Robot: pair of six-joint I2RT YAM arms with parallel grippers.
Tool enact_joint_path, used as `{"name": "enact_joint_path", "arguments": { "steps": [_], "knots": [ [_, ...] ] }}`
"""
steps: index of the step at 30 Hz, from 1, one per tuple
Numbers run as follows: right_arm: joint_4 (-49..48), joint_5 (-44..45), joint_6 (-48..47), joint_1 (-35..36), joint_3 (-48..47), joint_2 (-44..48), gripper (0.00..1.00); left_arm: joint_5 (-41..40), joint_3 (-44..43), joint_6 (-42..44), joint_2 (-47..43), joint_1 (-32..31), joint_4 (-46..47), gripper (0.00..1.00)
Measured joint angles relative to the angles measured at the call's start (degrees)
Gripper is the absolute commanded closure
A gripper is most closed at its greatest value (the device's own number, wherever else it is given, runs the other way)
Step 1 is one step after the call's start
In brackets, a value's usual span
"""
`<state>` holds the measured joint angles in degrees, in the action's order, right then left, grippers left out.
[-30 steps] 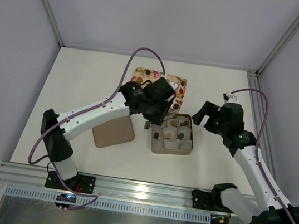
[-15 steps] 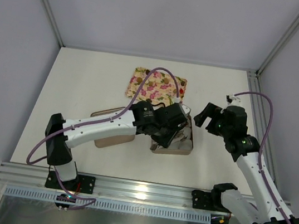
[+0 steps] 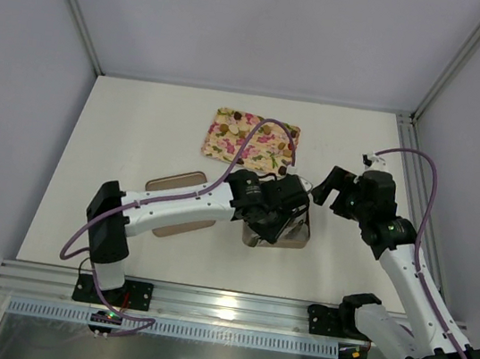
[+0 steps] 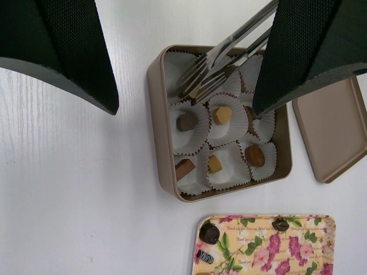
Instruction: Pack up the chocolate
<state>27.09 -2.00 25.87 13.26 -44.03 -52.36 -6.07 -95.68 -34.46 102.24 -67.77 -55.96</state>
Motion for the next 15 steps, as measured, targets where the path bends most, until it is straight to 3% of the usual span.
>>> {"name": "enact_joint_path", "arguments": {
  "steps": [15],
  "knots": [
    [0.00,0.00,-0.02,0.00,0.00,-0.02,0.02,0.22,0.00,0.13,0.04,-0.17,0.09,0.65]
  ]
}}
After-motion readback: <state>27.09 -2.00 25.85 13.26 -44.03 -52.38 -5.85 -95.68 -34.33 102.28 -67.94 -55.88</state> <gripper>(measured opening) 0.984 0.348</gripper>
